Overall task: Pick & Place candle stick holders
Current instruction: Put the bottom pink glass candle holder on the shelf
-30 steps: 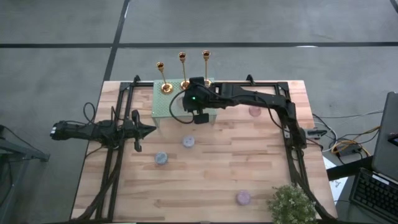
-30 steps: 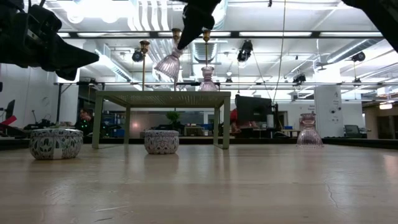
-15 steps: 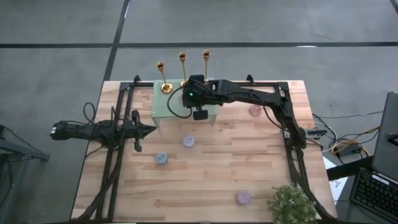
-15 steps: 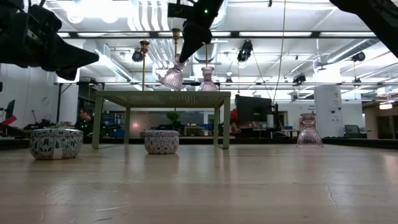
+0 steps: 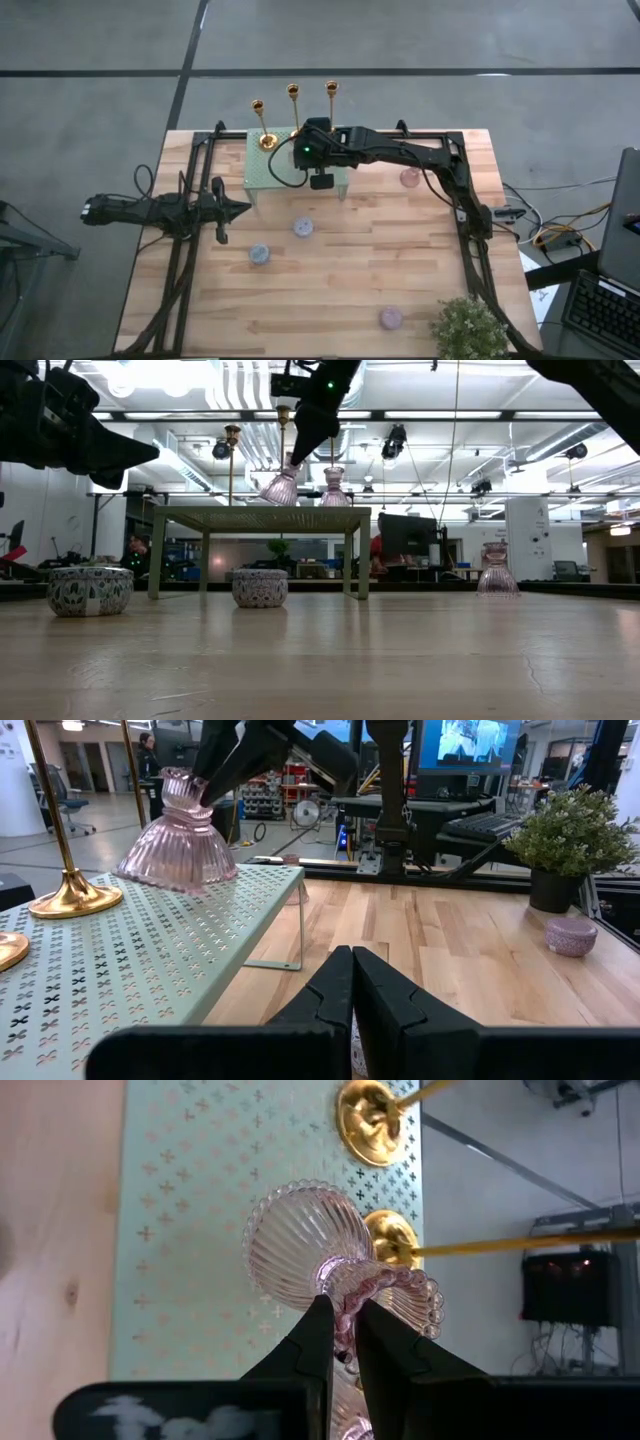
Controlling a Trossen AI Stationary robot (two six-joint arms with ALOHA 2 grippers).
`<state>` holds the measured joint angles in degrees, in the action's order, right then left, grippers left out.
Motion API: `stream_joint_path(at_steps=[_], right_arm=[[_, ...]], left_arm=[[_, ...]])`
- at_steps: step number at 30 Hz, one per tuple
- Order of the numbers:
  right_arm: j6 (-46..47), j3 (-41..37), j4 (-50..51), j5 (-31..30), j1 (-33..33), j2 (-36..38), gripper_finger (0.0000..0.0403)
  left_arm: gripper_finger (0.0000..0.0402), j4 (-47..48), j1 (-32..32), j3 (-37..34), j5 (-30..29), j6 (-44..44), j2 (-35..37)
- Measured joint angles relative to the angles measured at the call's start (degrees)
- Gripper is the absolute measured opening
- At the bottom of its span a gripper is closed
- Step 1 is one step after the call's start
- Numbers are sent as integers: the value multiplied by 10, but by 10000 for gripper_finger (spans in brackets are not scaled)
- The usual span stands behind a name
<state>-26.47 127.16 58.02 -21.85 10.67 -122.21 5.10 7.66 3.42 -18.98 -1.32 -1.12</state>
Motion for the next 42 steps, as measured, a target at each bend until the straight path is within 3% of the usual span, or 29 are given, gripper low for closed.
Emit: stream_joint_path(at_steps=[18,42], right_arm=[[9,-6,0,-3,3,0,28],[-1,-10,-43,-5,2,1,78]], left_arm=[[12,0,0,0,0,0,0],[12,0,0,0,0,0,0]])
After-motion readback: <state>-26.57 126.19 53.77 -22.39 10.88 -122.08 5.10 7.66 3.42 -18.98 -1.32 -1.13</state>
